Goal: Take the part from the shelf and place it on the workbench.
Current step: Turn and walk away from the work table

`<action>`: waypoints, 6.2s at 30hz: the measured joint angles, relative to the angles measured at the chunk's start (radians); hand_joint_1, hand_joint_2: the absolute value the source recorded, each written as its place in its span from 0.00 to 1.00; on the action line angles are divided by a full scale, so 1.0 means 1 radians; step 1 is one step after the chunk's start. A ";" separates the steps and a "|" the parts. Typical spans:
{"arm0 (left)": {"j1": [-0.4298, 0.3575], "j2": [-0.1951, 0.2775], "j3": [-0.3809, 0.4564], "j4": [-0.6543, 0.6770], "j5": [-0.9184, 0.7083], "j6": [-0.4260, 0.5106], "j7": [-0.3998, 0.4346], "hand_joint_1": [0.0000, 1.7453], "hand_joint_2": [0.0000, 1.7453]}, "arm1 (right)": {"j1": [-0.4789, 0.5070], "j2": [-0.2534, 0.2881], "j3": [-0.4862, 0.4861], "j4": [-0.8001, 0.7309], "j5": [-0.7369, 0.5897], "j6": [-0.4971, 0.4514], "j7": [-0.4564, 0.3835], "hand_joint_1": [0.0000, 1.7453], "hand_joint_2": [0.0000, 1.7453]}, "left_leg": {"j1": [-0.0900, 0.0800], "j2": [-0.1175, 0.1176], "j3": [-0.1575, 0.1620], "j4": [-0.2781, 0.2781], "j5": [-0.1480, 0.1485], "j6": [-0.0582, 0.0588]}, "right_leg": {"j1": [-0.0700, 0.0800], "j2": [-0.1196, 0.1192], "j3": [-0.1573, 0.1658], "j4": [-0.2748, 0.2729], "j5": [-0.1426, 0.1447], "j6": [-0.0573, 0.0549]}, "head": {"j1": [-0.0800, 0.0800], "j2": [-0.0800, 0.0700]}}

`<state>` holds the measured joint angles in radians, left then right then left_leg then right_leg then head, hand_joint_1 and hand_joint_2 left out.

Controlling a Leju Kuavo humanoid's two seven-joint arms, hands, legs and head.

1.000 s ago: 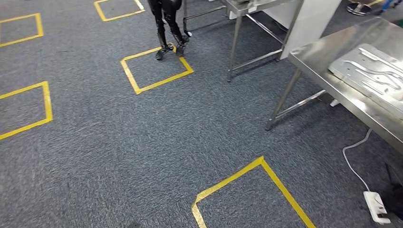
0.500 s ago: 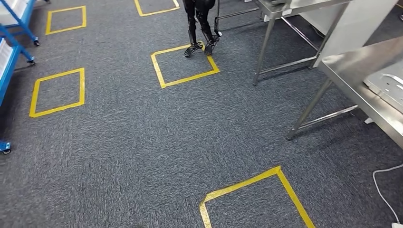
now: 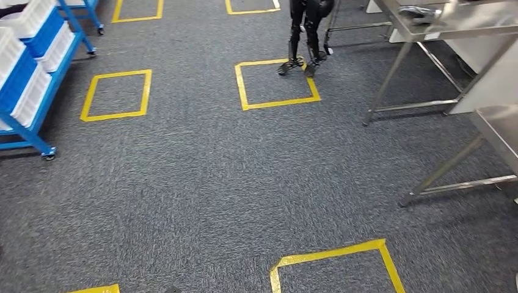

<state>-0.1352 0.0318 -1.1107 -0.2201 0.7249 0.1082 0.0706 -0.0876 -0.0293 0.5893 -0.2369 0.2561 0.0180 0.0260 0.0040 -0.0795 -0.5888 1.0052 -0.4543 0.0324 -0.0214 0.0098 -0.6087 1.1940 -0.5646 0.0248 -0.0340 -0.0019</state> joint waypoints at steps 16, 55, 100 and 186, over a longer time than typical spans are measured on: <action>0.001 0.001 -0.013 0.000 -0.001 -0.004 0.006 0.00 0.00 | -0.002 -0.004 0.022 0.001 -0.013 -0.002 0.002 0.00 0.00 | 0.001 0.107 -0.078 0.129 -0.025 -0.043 | 0.010 -0.077 0.082 -0.154 0.038 -0.046 | -0.018 0.000; 0.003 -0.004 -0.027 0.000 -0.032 -0.015 0.027 0.00 0.00 | -0.012 0.001 0.067 -0.002 -0.044 -0.002 0.014 0.00 0.00 | -0.003 0.076 -0.009 0.001 0.011 -0.001 | 0.006 -0.047 0.050 -0.066 -0.023 -0.009 | -0.016 0.000; -0.006 -0.039 -0.051 -0.008 -0.078 -0.022 0.036 0.00 0.00 | -0.015 -0.005 0.104 0.000 -0.087 -0.019 0.059 0.00 0.00 | 0.002 -0.034 -0.013 0.032 -0.020 -0.036 | -0.001 0.037 0.046 -0.157 0.088 -0.039 | -0.012 0.000; -0.006 -0.020 -0.062 -0.013 -0.103 -0.034 0.013 0.00 0.00 | -0.012 -0.029 0.121 0.011 -0.241 0.080 0.174 0.00 0.00 | 0.000 0.067 0.034 0.008 -0.025 -0.002 | 0.008 -0.011 -0.009 -0.079 0.090 -0.007 | -0.014 0.000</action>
<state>-0.1416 0.0117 -1.1723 -0.2335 0.6224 0.0744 0.0832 -0.1000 -0.0586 0.7099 -0.2258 0.0148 0.0981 0.1998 0.0040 -0.0124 -0.5549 1.0129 -0.4794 0.0302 -0.0133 -0.0016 -0.6176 1.1148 -0.4747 0.0175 -0.0479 -0.0019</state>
